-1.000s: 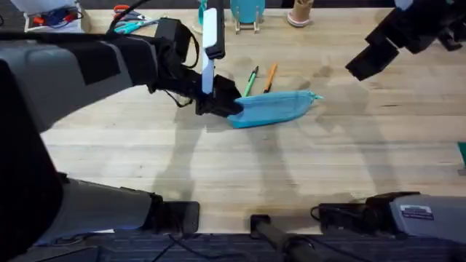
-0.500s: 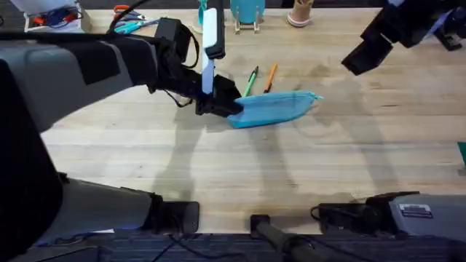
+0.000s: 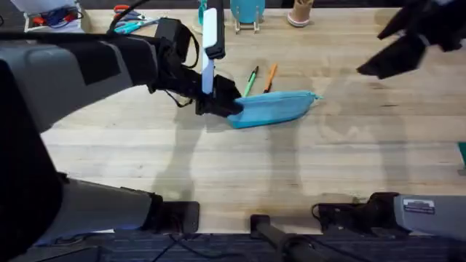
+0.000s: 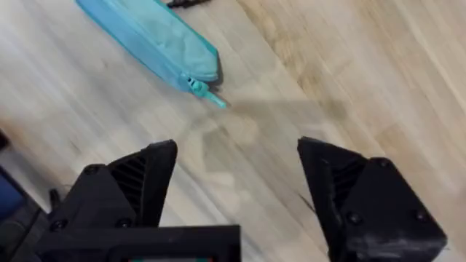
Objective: Unzip the bag, pick up the pens from the table one at a time and place them inside, then zip the bag closed.
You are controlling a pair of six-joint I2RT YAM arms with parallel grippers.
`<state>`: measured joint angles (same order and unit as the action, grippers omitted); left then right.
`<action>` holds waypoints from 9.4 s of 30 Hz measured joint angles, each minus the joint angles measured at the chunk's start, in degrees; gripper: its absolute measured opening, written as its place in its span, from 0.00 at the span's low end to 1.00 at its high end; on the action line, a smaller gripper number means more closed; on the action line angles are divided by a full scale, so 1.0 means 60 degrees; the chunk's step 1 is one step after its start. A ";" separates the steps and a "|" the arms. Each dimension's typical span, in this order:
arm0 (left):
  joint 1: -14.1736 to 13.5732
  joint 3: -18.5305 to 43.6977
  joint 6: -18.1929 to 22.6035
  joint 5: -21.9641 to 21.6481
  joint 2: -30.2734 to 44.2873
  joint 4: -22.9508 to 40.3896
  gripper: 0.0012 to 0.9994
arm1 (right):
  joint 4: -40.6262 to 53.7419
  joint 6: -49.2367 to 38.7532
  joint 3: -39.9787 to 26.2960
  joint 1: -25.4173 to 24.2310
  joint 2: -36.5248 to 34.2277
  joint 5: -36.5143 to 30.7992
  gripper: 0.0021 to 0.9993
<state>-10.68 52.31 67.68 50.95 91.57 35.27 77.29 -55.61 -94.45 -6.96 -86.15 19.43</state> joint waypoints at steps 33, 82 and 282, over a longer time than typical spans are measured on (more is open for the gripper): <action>0.0000 0.0000 -0.0001 -0.0003 0.0000 -0.0004 0.04 | 0.0613 -0.6959 0.2835 -0.3388 0.0167 0.5477 1.00; 0.0000 0.0000 -0.0004 -0.0003 0.0000 -0.0015 0.04 | -0.0833 -0.6785 0.2900 -0.0924 -0.2736 0.3926 1.00; 0.0106 0.0000 0.0000 -0.0141 0.0000 -0.0062 0.04 | -0.2710 -0.1979 0.1013 0.6021 -0.2399 0.2899 1.00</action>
<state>-10.04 52.31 67.68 50.11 91.57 34.89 61.03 -67.48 -88.38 29.17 -100.54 36.83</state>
